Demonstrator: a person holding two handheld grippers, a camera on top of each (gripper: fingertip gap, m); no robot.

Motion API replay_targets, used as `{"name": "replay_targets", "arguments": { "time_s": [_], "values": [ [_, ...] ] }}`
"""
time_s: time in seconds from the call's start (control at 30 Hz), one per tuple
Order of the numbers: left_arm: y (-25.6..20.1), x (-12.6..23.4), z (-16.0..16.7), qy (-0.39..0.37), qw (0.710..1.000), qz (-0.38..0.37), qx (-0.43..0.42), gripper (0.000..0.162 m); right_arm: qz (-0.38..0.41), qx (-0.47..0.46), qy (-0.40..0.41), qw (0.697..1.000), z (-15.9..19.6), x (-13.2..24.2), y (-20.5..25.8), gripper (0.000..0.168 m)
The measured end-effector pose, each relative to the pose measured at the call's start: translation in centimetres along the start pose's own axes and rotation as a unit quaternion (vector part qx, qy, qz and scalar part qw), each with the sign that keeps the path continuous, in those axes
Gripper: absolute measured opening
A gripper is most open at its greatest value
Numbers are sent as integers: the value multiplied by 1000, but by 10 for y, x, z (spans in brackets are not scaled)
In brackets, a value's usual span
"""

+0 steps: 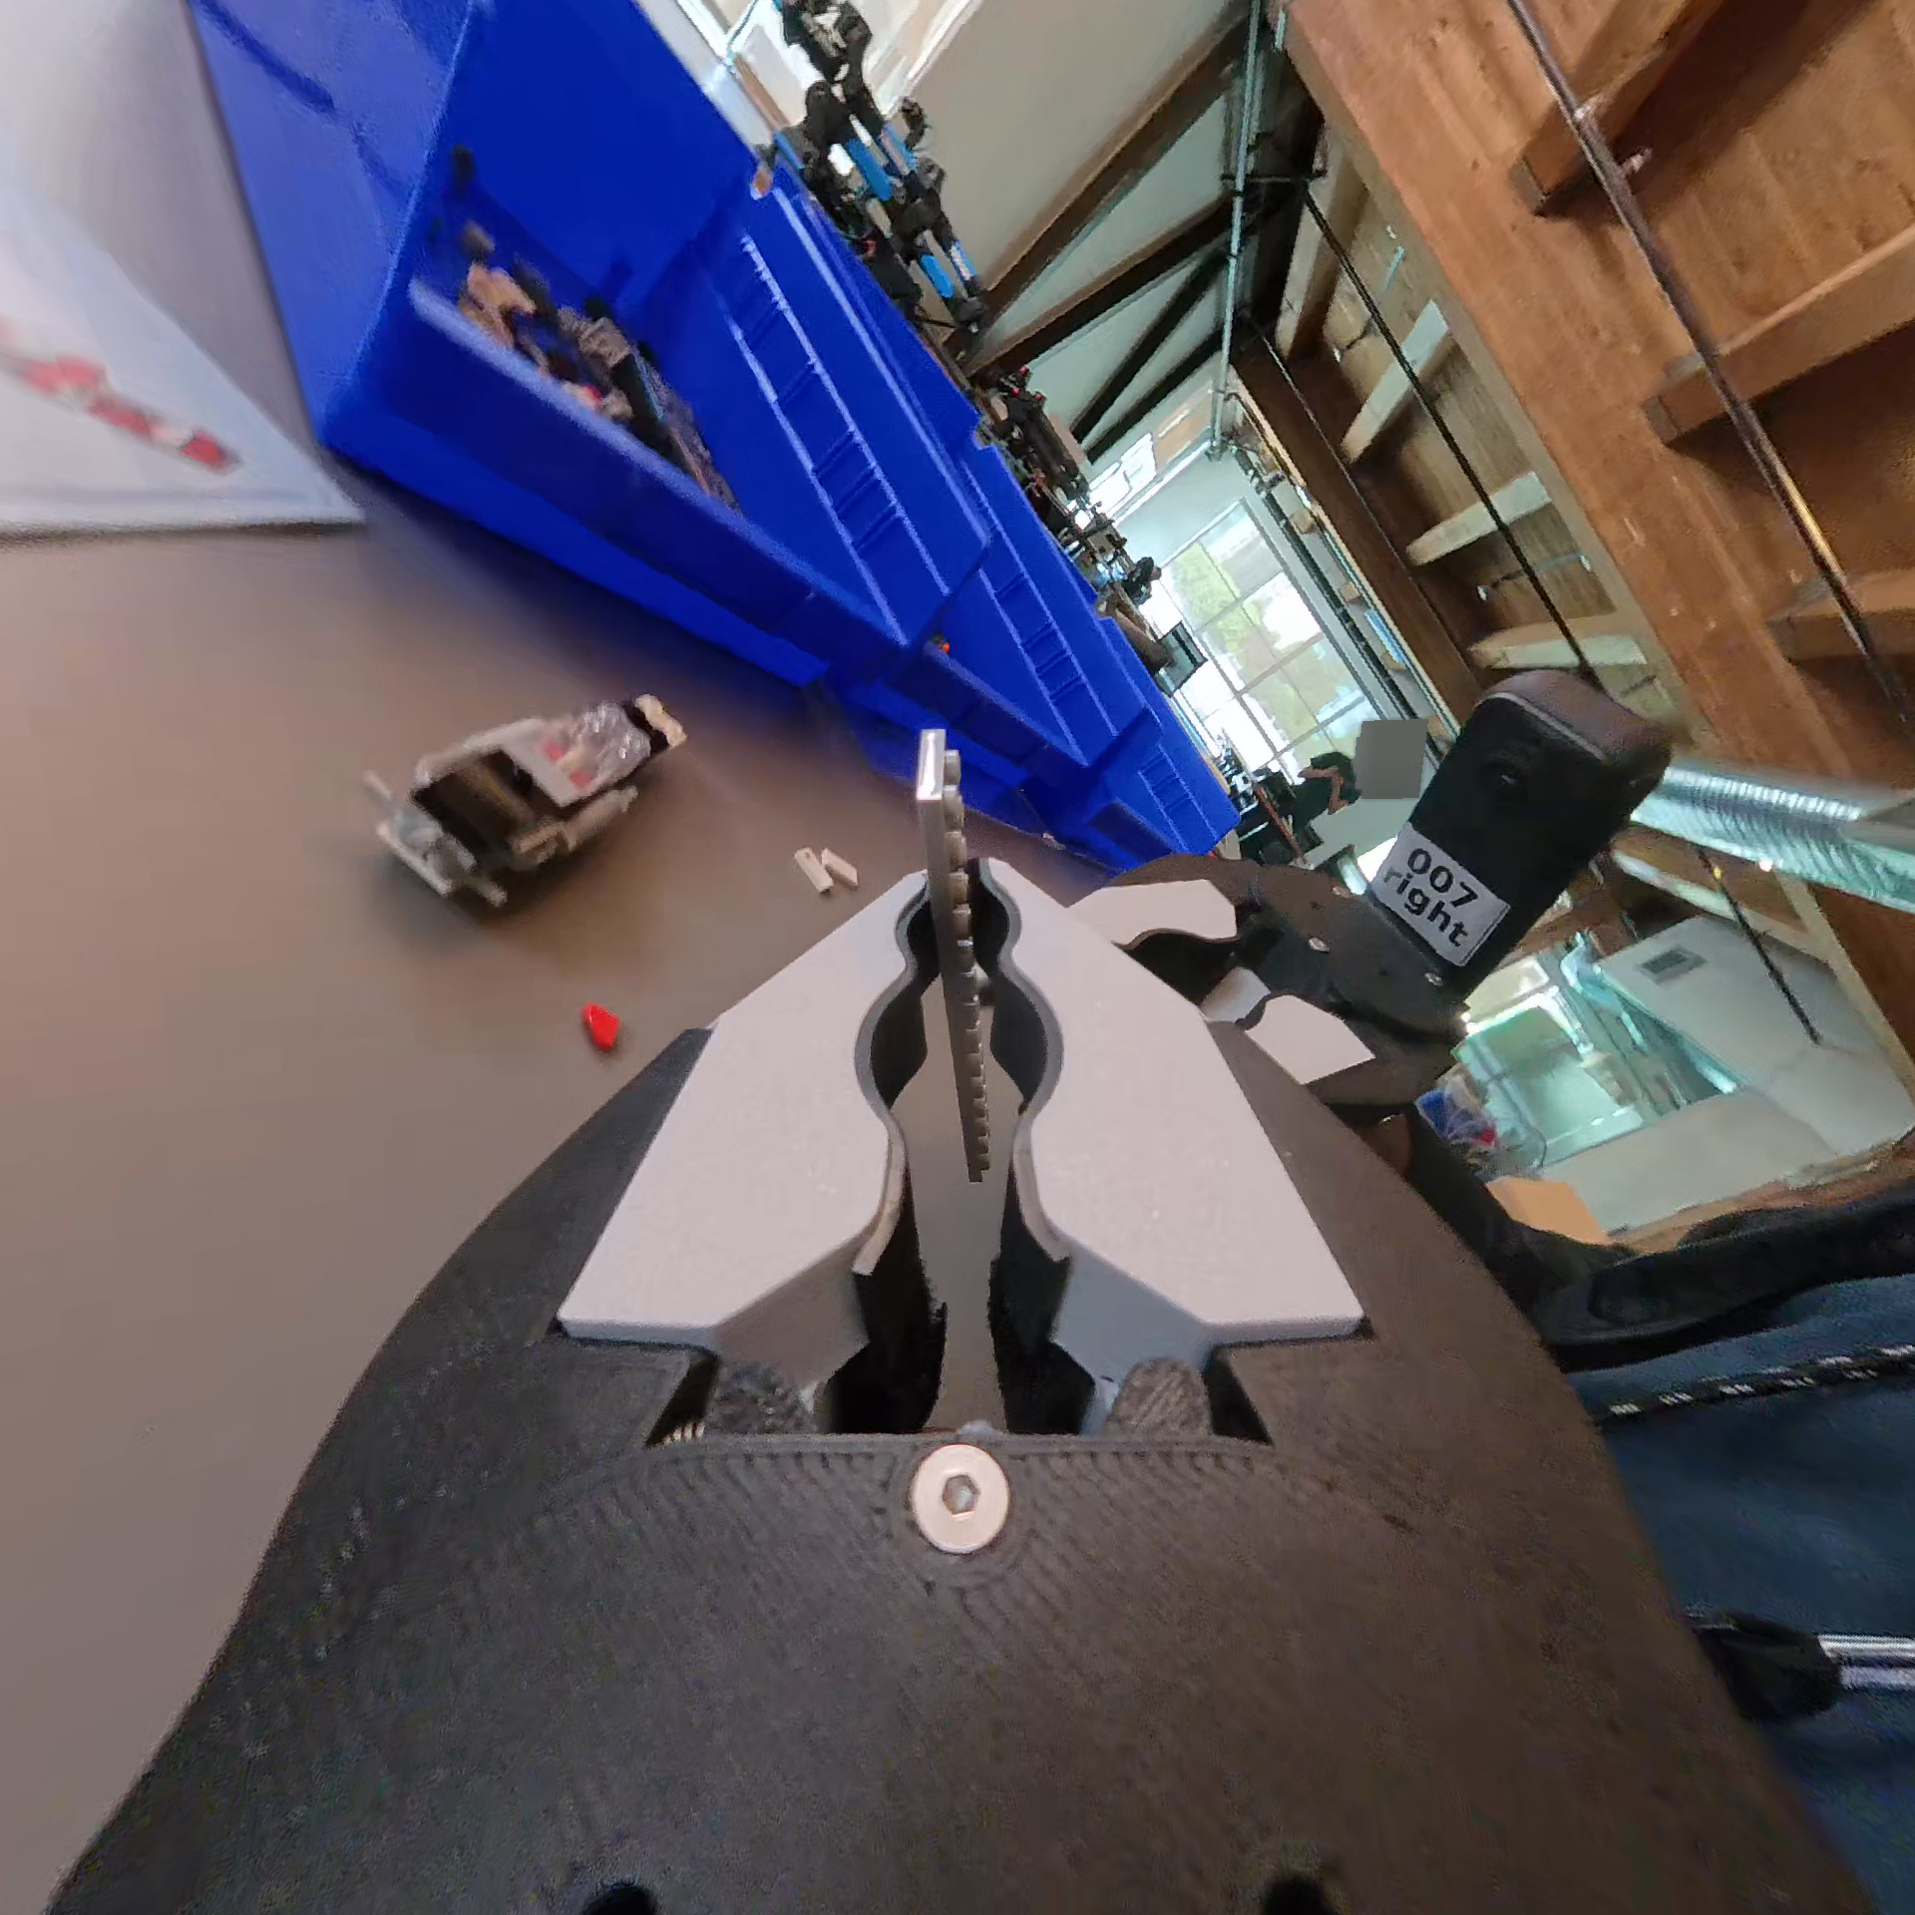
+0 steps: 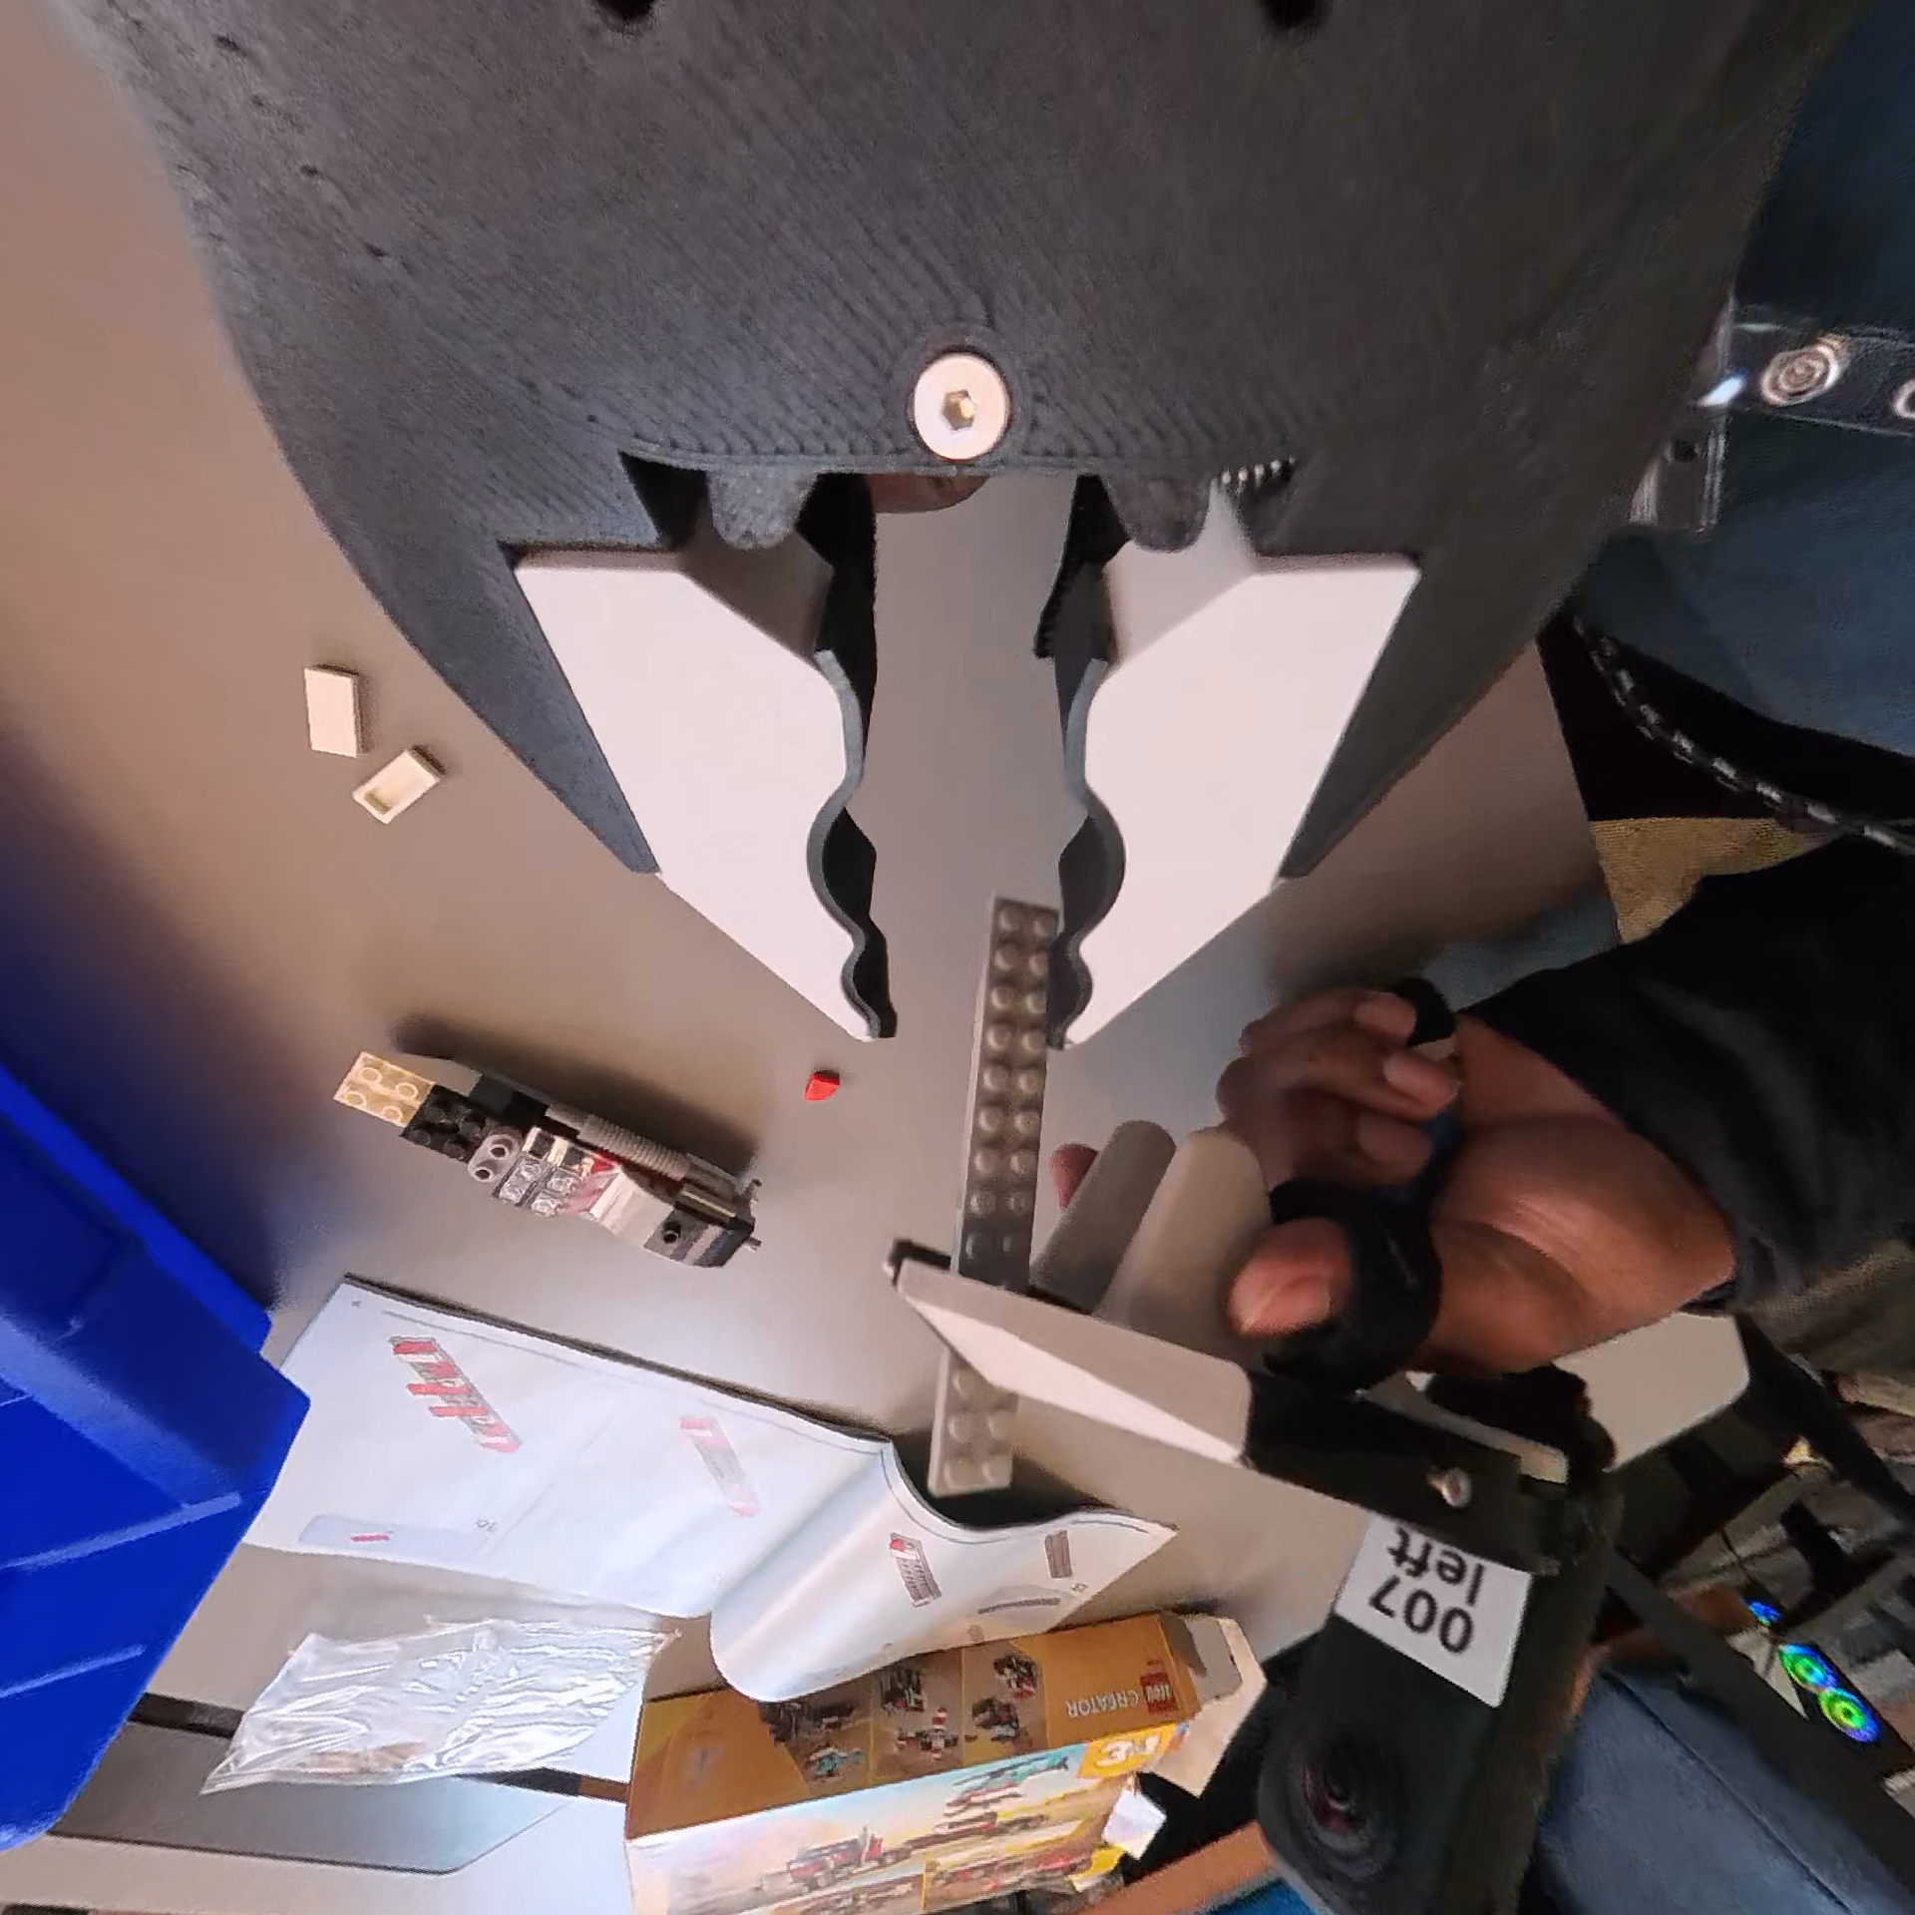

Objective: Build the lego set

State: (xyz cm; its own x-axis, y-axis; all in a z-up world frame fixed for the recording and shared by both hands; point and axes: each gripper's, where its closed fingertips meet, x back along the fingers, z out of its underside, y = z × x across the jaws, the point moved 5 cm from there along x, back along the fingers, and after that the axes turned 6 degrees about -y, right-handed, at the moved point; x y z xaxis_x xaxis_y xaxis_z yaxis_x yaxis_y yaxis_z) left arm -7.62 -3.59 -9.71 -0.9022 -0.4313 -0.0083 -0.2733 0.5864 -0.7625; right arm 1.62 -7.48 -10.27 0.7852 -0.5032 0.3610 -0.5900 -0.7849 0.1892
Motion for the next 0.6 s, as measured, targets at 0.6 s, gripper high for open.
{"name": "replay_targets", "arguments": {
  "time_s": [0.6],
  "values": [
    [3, -45, -37, 51, 977, 200, -49, 5, 84, -38, 5, 996, -8, -13, -24, 60]
  ]
}}
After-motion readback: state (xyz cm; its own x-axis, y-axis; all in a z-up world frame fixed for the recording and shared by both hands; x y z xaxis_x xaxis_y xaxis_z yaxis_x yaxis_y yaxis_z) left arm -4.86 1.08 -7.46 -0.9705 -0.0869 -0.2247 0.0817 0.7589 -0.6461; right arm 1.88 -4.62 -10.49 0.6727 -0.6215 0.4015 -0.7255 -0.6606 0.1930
